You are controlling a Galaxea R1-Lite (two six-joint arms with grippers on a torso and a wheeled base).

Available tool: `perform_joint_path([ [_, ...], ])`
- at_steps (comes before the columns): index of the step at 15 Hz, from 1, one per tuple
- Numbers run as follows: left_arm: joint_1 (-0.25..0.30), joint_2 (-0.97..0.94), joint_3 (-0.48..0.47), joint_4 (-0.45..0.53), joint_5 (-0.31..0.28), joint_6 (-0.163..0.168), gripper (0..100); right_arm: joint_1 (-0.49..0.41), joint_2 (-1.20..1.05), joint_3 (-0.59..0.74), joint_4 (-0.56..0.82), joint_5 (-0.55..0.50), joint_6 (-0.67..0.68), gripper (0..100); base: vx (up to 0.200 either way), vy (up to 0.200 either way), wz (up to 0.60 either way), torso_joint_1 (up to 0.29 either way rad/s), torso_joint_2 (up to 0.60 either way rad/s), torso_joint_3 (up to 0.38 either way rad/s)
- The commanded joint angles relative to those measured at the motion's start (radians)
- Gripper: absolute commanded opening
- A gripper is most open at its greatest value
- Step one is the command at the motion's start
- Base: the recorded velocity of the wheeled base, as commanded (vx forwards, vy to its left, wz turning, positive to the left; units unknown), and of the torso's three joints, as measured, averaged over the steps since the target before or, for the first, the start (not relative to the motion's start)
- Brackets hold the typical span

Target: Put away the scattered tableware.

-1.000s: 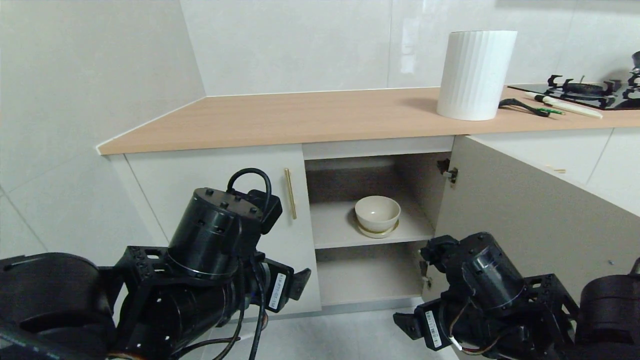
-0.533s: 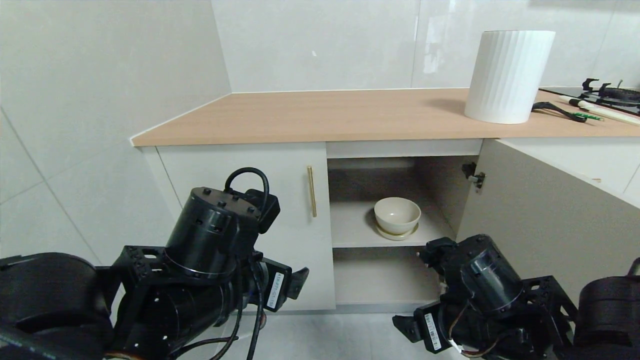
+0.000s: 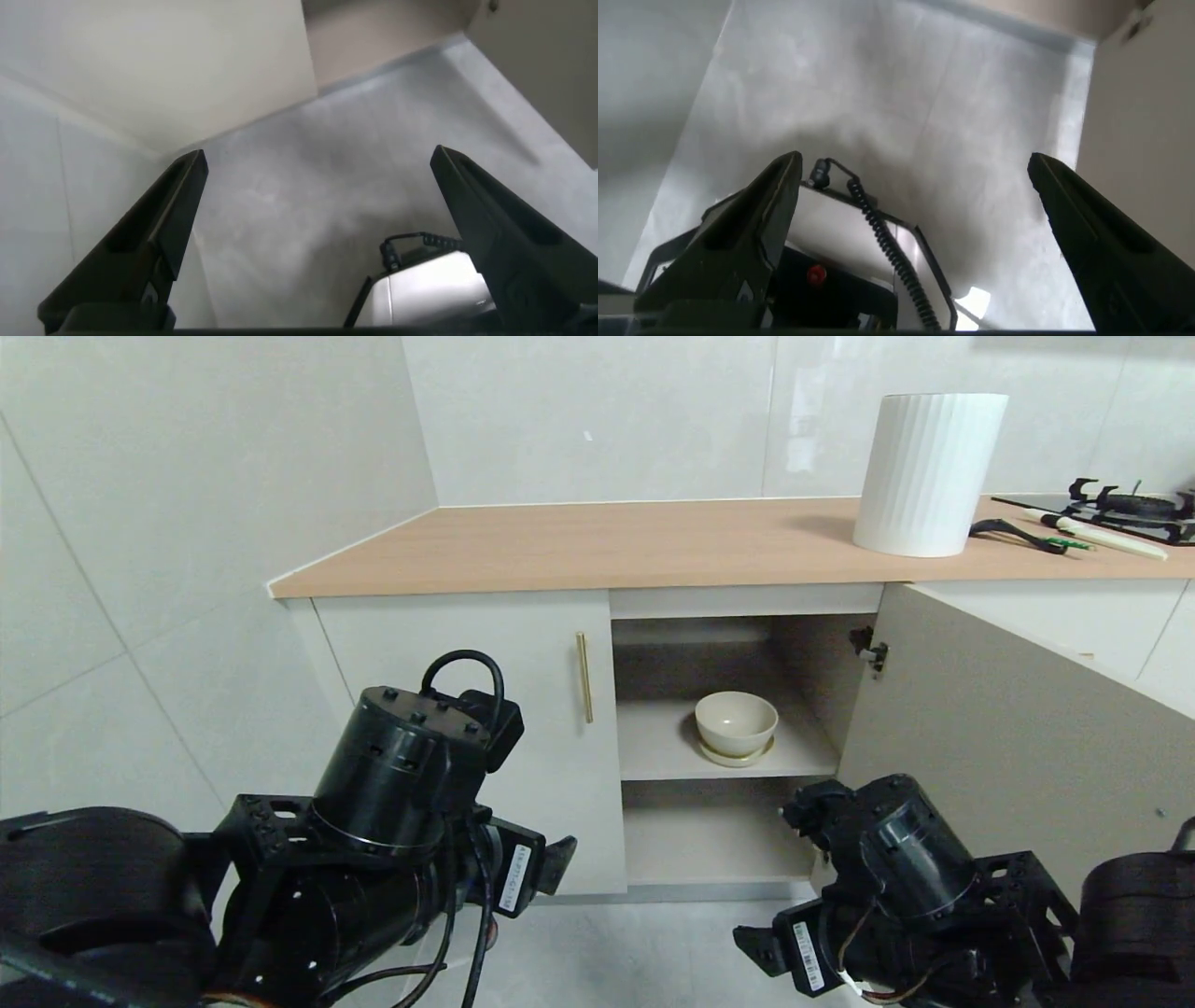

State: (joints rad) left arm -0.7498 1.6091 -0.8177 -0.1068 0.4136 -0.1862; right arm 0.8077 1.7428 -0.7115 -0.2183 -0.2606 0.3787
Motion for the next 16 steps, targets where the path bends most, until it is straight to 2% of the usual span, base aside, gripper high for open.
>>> perform_joint_path([
  [1,0.000,0.000,0.000,-0.001,0.001,-0.001,100,-0.001,0.001,0.000,-0.001,-0.002,0.000,100,-0.200,0.000,0.00,0.002,0.00,0.002],
  [7,0.000,-0.005,0.008,-0.001,0.007,-0.001,100,-0.001,-0.014,0.024,-0.003,-0.003,-0.008,100,-0.200,0.000,0.00,0.002,0.00,0.001],
  [9,0.000,-0.006,0.015,-0.001,0.014,-0.003,100,-0.001,-0.029,0.047,-0.003,-0.034,-0.046,100,-0.200,0.000,0.00,0.005,0.00,0.007],
  [11,0.001,-0.012,0.017,-0.001,0.014,-0.003,100,-0.001,-0.080,0.063,-0.001,-0.069,-0.052,100,0.000,0.000,0.00,0.000,0.00,0.000],
  [15,0.003,-0.023,0.015,-0.001,0.014,-0.003,100,-0.004,-0.184,0.099,-0.001,-0.065,-0.067,100,0.000,0.000,0.00,0.000,0.00,0.000],
  [16,0.003,-0.020,0.015,-0.001,0.014,-0.003,100,-0.002,-0.187,0.110,-0.001,-0.065,-0.066,100,0.000,-0.200,0.00,0.002,0.00,0.012],
])
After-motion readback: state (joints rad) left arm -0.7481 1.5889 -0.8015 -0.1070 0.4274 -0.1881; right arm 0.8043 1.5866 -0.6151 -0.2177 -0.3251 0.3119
